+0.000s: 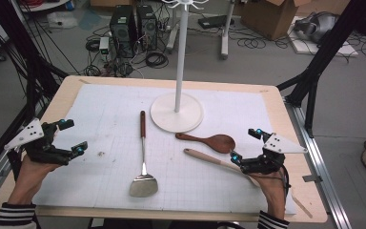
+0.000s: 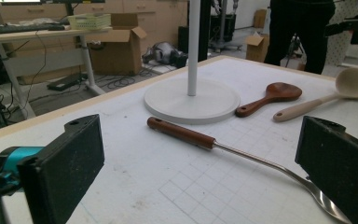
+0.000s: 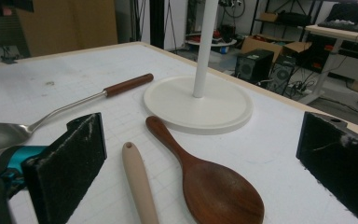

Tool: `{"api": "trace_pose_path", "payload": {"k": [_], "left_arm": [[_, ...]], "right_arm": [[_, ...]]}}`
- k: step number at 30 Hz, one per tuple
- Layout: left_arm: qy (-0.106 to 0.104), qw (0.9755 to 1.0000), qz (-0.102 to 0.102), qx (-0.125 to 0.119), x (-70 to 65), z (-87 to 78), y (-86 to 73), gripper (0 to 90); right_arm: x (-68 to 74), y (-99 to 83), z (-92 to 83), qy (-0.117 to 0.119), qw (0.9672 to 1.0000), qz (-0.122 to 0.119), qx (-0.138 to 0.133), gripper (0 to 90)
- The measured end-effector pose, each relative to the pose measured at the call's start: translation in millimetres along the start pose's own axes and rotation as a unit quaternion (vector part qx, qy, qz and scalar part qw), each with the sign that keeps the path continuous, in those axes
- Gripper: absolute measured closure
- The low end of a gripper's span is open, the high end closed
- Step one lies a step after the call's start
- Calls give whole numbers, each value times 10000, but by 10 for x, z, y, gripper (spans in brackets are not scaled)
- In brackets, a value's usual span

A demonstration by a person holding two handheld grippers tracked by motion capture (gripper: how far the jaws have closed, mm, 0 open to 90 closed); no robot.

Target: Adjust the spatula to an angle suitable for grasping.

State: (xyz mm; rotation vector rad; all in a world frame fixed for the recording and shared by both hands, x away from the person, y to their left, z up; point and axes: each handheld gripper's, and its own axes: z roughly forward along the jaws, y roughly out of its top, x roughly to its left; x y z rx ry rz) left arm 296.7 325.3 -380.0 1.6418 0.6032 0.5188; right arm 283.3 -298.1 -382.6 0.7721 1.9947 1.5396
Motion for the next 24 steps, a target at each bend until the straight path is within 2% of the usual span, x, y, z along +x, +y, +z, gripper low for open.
{"api": "trace_pose_path", "payload": {"k": [3,5,9,12,14,16,17,18,21,23,24], "left_arm": [[9,9999,95,138,2,18,56,17],[117,9995,215,179,0,24,93,17],[206,9988,270,353,12,35,181,18],[84,9988,218,422,26,39,236,19],[-100,9986,252,457,30,43,269,118],[-117,9980,323,534,23,54,298,145],[-202,9976,342,572,23,66,319,228],[-273,9972,356,597,25,77,336,271],[-470,9954,426,714,24,134,387,319],[-573,9940,478,805,23,178,423,387],[-652,9935,443,822,25,200,438,460]], "right_arm": [[2,-1,-1,4,10000,2,22,7],[3,0,-7,25,10000,18,14,7],[3,2,-20,56,10000,19,-21,7],[3,3,-25,58,10000,24,-7,7],[-5,5,-28,31,10000,-27,-24,7],[-6,4,-31,28,10000,-19,-13,7],[-5,2,-30,44,10000,0,1,7],[-2,2,-30,41,10000,16,22,7],[-3,0,-25,49,10000,-2,29,7],[-8,-1,-22,40,10000,-31,39,7],[-4,-2,-23,40,10000,2,66,7]]}}
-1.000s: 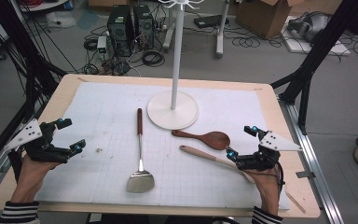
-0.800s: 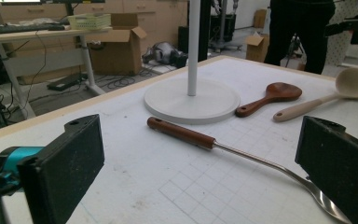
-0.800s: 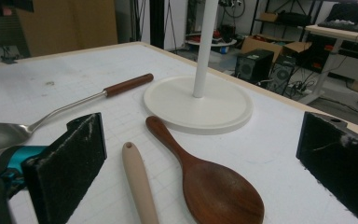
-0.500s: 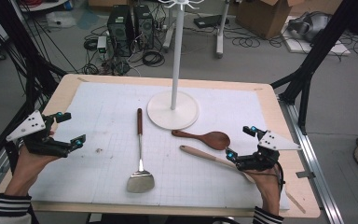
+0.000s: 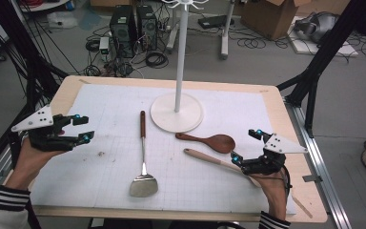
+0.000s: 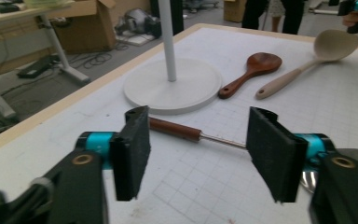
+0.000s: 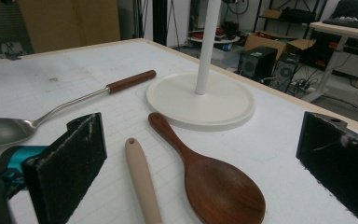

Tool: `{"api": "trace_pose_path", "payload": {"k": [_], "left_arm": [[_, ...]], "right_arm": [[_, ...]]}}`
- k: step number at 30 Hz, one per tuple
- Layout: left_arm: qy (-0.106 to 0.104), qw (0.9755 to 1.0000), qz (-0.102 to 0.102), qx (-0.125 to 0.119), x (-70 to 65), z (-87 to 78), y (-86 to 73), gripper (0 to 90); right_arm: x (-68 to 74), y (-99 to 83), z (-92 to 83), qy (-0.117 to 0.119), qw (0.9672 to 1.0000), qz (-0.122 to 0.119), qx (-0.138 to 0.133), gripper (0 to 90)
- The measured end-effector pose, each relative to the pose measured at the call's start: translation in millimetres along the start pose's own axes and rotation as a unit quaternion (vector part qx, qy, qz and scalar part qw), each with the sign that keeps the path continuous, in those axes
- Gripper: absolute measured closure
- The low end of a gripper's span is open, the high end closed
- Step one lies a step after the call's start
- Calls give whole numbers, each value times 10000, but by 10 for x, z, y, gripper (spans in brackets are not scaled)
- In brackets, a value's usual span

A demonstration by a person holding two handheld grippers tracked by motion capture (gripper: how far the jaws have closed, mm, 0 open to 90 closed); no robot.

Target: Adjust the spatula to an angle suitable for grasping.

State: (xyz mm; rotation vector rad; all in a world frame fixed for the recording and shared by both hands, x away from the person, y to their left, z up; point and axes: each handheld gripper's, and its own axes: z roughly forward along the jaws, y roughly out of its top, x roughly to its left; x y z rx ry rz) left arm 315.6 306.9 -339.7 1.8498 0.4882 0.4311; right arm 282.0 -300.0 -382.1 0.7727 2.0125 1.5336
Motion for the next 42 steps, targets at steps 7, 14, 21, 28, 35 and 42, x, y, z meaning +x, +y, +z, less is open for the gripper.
{"api": "trace_pose_path", "payload": {"k": [7,14,21,28,35,42], "left_arm": [[-429,9986,152,286,-31,151,155,758],[-745,9949,244,630,-85,308,352,896],[-1041,9876,483,1072,-156,493,538,899],[-1192,9783,661,1560,-252,741,676,900],[-1386,9643,862,2083,-385,1080,747,899],[-1581,9506,995,2479,-523,1352,745,899]], "right_arm": [[-1,-3,0,-1,10000,13,30,7],[4,-3,10,30,10000,-23,49,7],[3,2,0,10,9999,-57,83,7],[15,0,28,54,9999,-81,138,7],[23,1,39,63,9998,-83,190,7],[20,1,42,80,9998,-95,172,7]]}}
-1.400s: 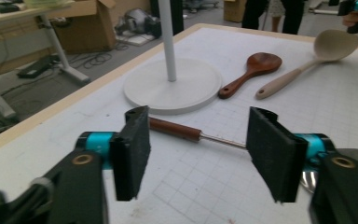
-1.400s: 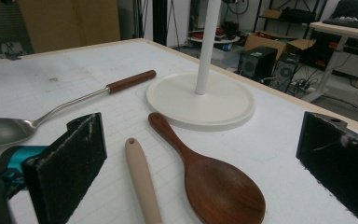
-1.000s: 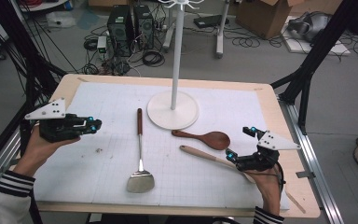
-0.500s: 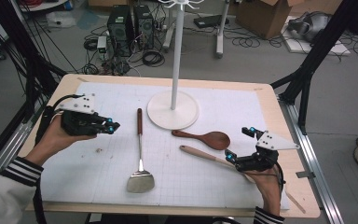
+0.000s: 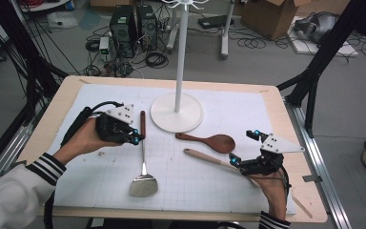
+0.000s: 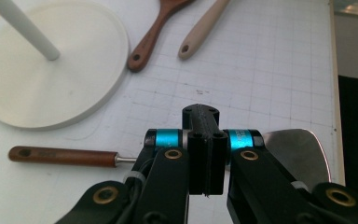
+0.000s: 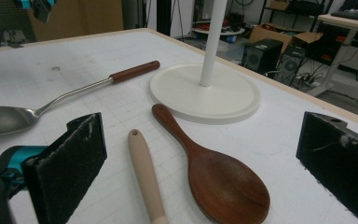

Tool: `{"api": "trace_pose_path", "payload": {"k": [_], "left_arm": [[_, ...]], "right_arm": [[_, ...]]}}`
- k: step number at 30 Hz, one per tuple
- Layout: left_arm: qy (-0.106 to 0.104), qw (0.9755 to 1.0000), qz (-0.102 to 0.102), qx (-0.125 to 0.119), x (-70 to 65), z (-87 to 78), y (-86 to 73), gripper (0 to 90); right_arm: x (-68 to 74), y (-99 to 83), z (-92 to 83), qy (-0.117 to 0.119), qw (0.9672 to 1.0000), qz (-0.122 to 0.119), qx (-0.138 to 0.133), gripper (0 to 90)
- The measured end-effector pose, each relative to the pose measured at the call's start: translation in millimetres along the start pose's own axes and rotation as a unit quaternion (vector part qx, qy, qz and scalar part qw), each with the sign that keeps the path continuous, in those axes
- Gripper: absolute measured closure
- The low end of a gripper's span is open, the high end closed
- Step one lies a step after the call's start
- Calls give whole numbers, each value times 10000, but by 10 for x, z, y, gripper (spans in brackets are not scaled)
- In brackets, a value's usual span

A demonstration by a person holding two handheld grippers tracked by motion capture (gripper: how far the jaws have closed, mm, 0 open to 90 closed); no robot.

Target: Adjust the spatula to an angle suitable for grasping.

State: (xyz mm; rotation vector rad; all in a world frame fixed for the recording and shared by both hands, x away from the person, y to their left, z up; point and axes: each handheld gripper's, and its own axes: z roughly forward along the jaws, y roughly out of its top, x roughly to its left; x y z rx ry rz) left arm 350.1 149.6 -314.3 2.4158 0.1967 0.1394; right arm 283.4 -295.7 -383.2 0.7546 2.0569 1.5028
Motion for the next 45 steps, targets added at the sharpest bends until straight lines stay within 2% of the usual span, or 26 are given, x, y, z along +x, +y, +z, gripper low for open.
{"api": "trace_pose_path", "payload": {"k": [7,10,14,16,19,22,23,25,26,30,32,38,45], "left_arm": [[-209,9985,138,486,-33,306,88,900],[-295,9976,100,613,-54,420,112,900],[-345,9945,142,979,-82,545,130,900],[-301,9930,187,1127,-97,597,129,900],[-328,9913,99,1267,-103,665,111,900],[-279,9887,151,1464,-114,734,97,900],[-288,9868,161,1586,-119,778,92,900],[-288,9858,149,1646,-125,803,92,900],[-281,9843,205,1731,-124,826,95,900],[-318,9791,198,1999,-153,929,104,900],[-255,9749,269,2197,-173,984,112,900],[-291,9677,325,2484,-201,1090,118,900],[-264,9623,319,2689,-200,1116,92,900]], "right_arm": [[2,-1,13,28,10000,-4,28,7],[3,1,14,26,10000,-28,7,7],[5,3,16,33,10000,-33,5,7],[5,5,19,30,10000,-49,5,7],[15,10,31,35,10000,-62,41,7],[20,12,40,50,9999,-64,59,7],[23,12,40,56,9999,-51,81,7],[26,12,44,67,9999,-39,93,7],[26,12,44,67,9999,-39,93,7],[32,12,54,60,9999,-35,101,7],[31,11,59,79,9999,-58,108,7],[30,11,55,72,9999,-44,101,7],[29,12,56,102,9999,-62,92,7]]}}
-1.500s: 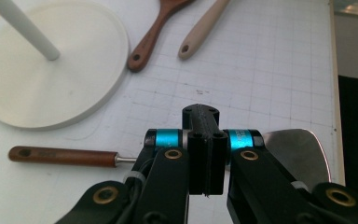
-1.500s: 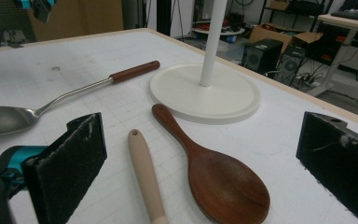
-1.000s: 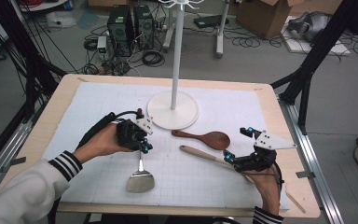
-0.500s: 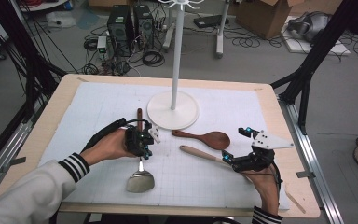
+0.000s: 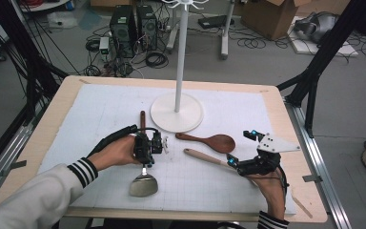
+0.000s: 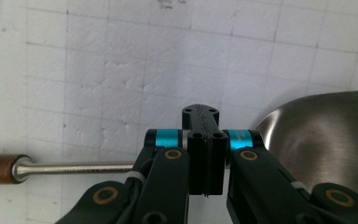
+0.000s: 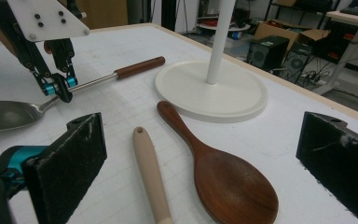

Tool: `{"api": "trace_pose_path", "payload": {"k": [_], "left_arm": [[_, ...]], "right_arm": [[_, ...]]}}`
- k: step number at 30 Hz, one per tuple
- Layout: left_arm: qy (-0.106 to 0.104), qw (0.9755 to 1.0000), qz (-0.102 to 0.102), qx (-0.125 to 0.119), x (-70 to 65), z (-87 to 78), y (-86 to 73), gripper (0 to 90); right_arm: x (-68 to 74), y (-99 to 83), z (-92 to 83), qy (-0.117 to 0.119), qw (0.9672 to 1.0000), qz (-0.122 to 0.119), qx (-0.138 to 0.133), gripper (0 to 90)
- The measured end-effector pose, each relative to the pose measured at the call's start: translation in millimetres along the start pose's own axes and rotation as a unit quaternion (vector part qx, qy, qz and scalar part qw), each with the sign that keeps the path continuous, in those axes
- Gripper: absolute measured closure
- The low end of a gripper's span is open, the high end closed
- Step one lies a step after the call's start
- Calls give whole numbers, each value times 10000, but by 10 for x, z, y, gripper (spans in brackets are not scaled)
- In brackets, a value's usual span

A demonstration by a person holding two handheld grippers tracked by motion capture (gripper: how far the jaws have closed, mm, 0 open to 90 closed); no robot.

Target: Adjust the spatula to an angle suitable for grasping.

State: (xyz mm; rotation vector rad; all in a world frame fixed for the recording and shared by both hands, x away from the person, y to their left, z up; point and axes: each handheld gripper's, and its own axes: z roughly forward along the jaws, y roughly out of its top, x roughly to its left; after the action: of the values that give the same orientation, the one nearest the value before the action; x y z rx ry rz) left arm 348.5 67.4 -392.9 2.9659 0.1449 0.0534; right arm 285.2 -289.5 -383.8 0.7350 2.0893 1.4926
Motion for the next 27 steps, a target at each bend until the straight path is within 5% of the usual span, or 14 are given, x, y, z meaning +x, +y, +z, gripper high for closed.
{"api": "trace_pose_path", "payload": {"k": [27], "left_arm": [[-52,9996,-93,261,43,24,-57,900]], "right_arm": [[10,8,13,20,10000,-7,29,7]]}}
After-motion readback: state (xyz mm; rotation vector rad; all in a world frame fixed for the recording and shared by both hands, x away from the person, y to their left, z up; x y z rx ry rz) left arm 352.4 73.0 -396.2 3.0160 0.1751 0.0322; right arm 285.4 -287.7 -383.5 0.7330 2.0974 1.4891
